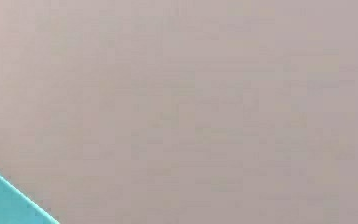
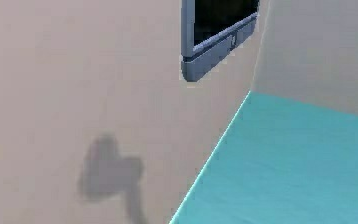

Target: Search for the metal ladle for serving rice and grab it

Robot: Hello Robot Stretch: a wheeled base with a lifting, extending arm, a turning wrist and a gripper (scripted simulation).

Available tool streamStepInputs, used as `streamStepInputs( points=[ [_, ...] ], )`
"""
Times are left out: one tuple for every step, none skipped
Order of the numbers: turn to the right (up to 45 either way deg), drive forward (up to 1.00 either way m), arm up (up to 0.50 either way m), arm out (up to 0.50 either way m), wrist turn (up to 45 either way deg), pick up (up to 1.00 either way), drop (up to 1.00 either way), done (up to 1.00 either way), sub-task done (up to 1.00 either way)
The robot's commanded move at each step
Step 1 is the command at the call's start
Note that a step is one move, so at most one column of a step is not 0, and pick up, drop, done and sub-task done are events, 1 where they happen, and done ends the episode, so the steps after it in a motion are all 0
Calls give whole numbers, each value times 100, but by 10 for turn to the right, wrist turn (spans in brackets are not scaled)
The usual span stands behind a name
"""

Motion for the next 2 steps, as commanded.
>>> streamStepInputs(
  points=[
    [-450, 0, 0, 0, 0, 0, 0, 0, 0],
    [-120, 0, 0, 0, 0, 0, 0, 0, 0]
  ],
)
